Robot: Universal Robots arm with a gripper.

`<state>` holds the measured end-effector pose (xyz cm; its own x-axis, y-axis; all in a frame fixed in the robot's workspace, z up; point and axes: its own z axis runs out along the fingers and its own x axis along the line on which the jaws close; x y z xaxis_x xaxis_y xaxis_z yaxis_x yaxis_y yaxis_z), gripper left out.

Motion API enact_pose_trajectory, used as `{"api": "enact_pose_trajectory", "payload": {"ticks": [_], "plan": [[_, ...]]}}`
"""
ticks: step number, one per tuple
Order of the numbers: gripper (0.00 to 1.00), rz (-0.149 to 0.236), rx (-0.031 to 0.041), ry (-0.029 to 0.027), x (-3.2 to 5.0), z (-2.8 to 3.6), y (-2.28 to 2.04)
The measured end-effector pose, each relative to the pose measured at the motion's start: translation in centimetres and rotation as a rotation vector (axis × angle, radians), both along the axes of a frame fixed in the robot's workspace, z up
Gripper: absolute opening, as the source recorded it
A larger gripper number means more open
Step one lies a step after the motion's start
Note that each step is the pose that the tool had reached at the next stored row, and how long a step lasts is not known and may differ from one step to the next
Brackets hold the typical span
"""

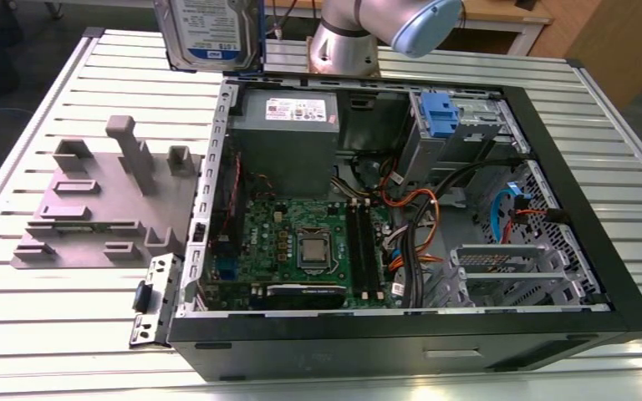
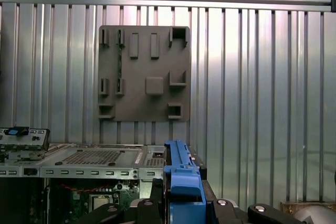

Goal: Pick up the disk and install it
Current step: 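Pick up the disk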

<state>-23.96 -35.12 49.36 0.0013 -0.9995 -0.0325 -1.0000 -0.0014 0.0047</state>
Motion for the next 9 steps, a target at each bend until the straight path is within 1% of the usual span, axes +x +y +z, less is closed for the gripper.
{"api": "enact_pose_trajectory", "payload": {"ticks": [9], "plan": [[0.36, 0.0, 0.0, 0.0, 0.23, 0.0, 0.0]]}}
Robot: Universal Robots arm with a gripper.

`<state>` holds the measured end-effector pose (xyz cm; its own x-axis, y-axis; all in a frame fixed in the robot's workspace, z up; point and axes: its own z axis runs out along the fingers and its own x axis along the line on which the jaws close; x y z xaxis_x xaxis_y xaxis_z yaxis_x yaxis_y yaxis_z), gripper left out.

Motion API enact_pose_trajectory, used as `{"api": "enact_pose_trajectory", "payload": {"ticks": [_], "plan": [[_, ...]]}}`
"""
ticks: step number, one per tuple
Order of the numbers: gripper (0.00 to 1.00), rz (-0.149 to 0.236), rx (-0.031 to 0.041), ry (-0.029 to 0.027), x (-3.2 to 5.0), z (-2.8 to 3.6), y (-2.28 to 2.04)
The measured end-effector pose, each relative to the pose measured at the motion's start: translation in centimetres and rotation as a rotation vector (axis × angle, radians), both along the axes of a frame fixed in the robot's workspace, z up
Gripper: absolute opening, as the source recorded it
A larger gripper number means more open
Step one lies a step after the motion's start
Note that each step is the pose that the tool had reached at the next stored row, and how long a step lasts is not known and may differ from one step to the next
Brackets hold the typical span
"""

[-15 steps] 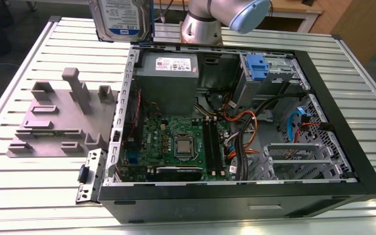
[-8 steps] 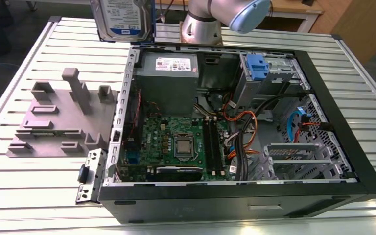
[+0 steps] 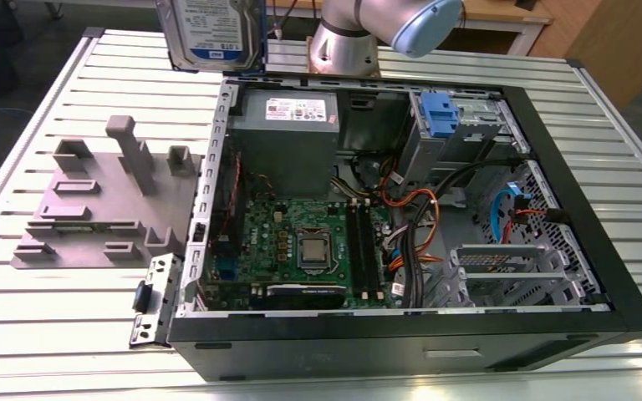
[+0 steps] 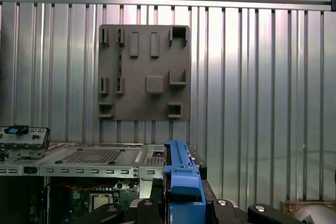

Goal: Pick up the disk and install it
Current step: 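Pick up the disk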

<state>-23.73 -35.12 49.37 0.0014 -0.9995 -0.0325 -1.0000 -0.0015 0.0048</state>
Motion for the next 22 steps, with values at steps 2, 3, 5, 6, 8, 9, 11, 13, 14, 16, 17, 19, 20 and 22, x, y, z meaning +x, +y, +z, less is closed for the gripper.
{"api": "enact_pose_trajectory", "payload": {"ticks": [2, 3, 5, 6, 8, 9, 11, 13, 14, 16, 17, 19, 20, 22], "plan": [[0.36, 0.0, -0.0001, 0.0001, 0.07, 0.0, 0.0], [0.36, 0.0, 0.0, 0.0, 0.09, 0.0, 0.0], [0.36, 0.0, 0.0, 0.0, 0.14, 0.0, 0.0], [0.36, 0.0, 0.0, 0.0, 0.15, 0.0, 0.0], [0.36, 0.0, 0.0, 0.0, 0.19, 0.0, 0.0], [0.36, 0.0, 0.0, 0.0001, 0.22, 0.0, 0.0], [0.36, 0.0, 0.0, 0.0, 0.26, 0.0, 0.0], [0.36, 0.0, 0.0, 0.0, 0.3, 0.0, 0.0], [0.36, 0.0, 0.0, 0.0, 0.31, 0.0, 0.0], [0.36, 0.0, -0.0001, 0.0001, 0.36, 0.01, 0.0], [0.36, 0.0, 0.0, 0.0, 0.38, 0.0, 0.0], [0.36, 0.0, 0.0, 0.0, 0.41, 0.0, 0.0], [0.36, 0.0, 0.0, 0.0, 0.43, 0.0, 0.0], [0.36, 0.0, 0.0, 0.0, 0.51, 0.0, 0.0]]}}
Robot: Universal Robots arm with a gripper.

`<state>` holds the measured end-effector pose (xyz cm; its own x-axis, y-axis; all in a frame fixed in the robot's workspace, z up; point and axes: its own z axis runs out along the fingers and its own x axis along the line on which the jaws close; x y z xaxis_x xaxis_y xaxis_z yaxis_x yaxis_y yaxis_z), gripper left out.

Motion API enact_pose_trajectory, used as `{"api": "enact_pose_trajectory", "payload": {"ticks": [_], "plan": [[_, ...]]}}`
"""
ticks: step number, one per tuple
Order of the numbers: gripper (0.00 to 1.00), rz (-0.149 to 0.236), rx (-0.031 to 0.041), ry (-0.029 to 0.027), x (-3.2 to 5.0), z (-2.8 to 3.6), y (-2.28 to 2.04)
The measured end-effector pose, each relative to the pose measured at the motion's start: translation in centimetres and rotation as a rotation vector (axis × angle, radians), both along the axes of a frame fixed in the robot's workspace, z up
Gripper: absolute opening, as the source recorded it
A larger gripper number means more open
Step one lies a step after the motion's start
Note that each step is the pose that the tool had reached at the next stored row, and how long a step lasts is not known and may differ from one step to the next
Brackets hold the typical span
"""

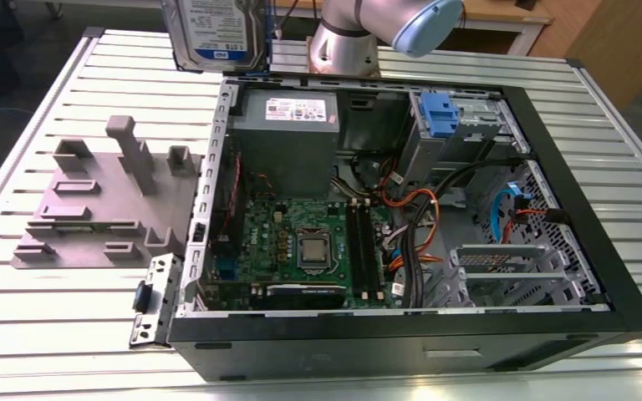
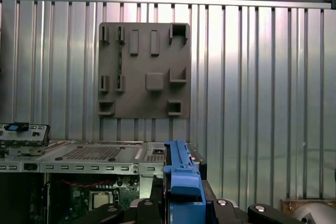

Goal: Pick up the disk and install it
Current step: 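Pick up the disk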

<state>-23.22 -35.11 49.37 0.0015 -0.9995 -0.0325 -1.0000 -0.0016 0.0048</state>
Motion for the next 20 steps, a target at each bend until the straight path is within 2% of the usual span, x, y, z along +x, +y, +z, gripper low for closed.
{"api": "enact_pose_trajectory", "payload": {"ticks": [9, 11, 13, 20], "plan": [[0.36, 0.0, 0.0001, -0.0001, 0.56, 0.0, -0.02], [0.36, 0.0, 0.0, 0.0, 0.57, -0.01, -0.19], [0.36, 0.0, 0.0001, -0.0001, 0.57, -0.02, -0.73], [0.36, 0.0, 0.0001, -0.0001, 0.57, -0.09, -3.27]]}}
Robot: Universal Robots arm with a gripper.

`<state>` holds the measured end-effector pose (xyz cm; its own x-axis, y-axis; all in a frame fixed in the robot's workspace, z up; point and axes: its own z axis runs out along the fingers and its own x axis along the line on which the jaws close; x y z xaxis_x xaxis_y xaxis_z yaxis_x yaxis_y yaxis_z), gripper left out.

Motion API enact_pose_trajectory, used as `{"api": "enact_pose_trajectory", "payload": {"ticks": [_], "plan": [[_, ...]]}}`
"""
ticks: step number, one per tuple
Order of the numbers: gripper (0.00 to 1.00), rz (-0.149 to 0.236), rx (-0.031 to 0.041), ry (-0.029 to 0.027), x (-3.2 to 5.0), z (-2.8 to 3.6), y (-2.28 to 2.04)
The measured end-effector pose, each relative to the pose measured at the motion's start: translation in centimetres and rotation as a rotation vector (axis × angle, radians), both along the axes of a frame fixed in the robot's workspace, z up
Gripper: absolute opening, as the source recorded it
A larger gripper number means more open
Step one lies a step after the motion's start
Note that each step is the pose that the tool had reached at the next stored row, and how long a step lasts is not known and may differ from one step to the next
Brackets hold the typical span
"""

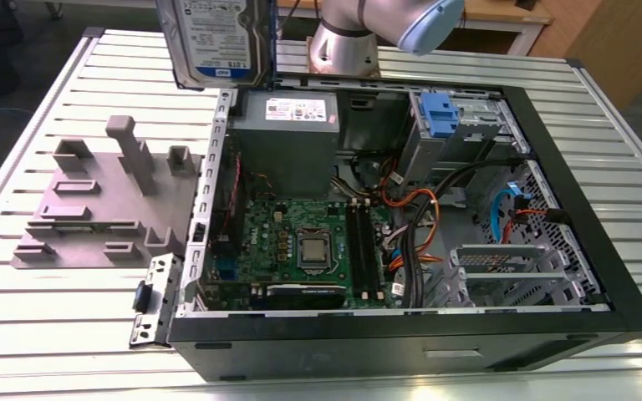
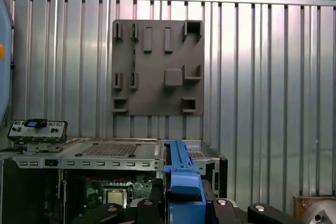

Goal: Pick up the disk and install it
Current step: 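Pick up the disk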

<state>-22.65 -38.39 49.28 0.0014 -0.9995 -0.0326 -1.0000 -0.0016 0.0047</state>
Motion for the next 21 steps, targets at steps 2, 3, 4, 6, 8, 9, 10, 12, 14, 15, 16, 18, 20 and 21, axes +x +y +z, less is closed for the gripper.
{"api": "enact_pose_trajectory", "payload": {"ticks": [2, 3, 4, 6, 8, 9, 10, 12, 14, 15, 16, 18, 20, 21], "plan": [[0.36, 0.0, 0.0, 0.0, 0.0, 0.0, -0.47], [0.36, 0.0, 0.0, 0.0001, 0.0, -0.01, -0.55], [0.36, 0.0, 0.0, 0.0001, 0.0, -0.01, -0.62], [0.36, 0.0, 0.0, 0.0001, 0.0, -0.01, -0.67], [0.36, 0.0, -0.0001, 0.0001, 0.0, -0.01, -0.77], [0.36, 0.0, -0.0001, 0.0001, 0.0, -0.01, -0.86], [0.36, 0.0, 0.0, 0.0, 0.0, -0.01, -0.87], [0.36, 0.0, 0.0, 0.0001, 0.0, -0.01, -0.88], [0.36, 0.0, -0.0001, 0.0001, 0.0, -0.01, -0.9], [0.36, 0.0, -0.0001, 0.0001, 0.0, -0.01, -0.91], [0.36, 0.0, 0.0, 0.0001, 0.0, -0.01, -0.92], [0.36, 0.0, -0.0006, 0.0001, 0.0, -0.01, -0.93], [0.36, 0.0, -0.0014, 0.0001, 0.0, -0.02, -0.96], [0.36, 0.0, -0.0018, 0.0001, 0.0, -0.02, -1.06]]}}
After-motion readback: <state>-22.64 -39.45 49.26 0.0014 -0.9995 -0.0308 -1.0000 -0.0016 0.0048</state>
